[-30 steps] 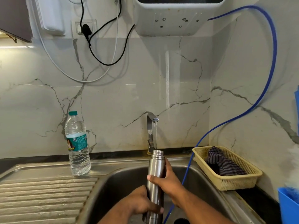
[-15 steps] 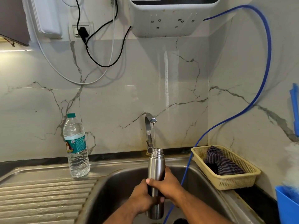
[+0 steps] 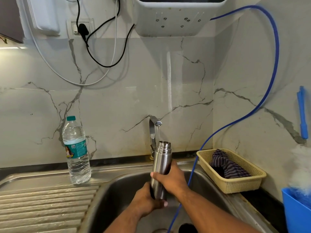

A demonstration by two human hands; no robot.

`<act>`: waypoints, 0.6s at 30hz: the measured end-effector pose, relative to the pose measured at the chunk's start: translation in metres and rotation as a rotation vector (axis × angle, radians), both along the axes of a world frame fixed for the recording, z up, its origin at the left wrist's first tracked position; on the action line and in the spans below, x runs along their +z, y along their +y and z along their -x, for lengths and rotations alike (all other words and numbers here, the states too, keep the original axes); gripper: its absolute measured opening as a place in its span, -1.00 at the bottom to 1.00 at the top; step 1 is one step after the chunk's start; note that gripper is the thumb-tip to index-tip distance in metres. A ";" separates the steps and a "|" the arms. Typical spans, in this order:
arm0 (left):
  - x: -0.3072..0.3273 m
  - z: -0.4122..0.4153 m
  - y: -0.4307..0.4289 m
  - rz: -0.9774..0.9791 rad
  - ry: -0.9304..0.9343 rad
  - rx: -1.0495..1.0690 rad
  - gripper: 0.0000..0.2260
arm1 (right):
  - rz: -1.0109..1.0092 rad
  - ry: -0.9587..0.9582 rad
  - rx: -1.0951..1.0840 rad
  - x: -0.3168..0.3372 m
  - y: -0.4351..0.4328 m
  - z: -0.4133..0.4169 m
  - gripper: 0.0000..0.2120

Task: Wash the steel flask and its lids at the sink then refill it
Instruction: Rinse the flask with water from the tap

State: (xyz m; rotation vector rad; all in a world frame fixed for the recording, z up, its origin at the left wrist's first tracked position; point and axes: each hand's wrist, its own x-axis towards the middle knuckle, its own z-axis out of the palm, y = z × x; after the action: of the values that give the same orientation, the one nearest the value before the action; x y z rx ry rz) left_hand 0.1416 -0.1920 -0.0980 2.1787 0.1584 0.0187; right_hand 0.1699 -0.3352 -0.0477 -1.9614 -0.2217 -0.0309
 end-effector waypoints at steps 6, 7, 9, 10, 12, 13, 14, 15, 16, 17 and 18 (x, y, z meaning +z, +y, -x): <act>-0.005 -0.004 0.010 0.000 -0.008 0.015 -0.34 | 0.169 0.099 0.023 -0.018 0.002 -0.002 -0.27; -0.006 -0.005 0.012 0.004 -0.006 0.026 -0.33 | 0.123 0.061 0.004 -0.015 0.001 -0.005 -0.30; -0.006 -0.007 0.016 -0.002 -0.007 0.044 -0.29 | 0.058 0.040 -0.014 -0.013 0.002 -0.010 -0.33; -0.006 -0.006 0.016 -0.006 -0.011 0.039 -0.30 | 0.069 0.067 0.003 -0.015 0.003 -0.010 -0.33; -0.006 -0.006 0.015 -0.013 -0.015 0.032 -0.34 | 0.159 0.123 0.046 -0.019 0.006 -0.007 -0.28; -0.007 -0.006 0.015 -0.008 -0.011 0.023 -0.37 | 0.191 0.116 0.057 -0.020 0.008 -0.006 -0.27; -0.006 -0.005 0.014 -0.010 -0.013 0.012 -0.39 | 0.190 0.079 0.051 -0.020 0.010 -0.006 -0.28; -0.006 -0.006 0.014 -0.012 -0.010 0.013 -0.39 | 0.161 0.028 0.037 -0.019 0.011 -0.007 -0.30; -0.005 -0.005 0.013 -0.006 -0.013 0.015 -0.38 | 0.129 -0.001 0.020 -0.019 0.012 -0.009 -0.31; -0.005 -0.004 0.013 0.001 -0.018 0.021 -0.36 | 0.104 -0.007 0.010 -0.018 0.012 -0.009 -0.31; -0.005 -0.003 0.013 -0.003 -0.021 0.019 -0.35 | 0.097 0.019 0.015 -0.019 0.013 -0.008 -0.31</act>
State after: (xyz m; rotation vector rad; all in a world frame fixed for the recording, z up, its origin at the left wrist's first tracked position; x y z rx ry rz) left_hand 0.1446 -0.1788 -0.1026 2.1790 0.1668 0.0526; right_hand 0.1780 -0.3226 -0.0670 -2.0555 -0.2288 0.0090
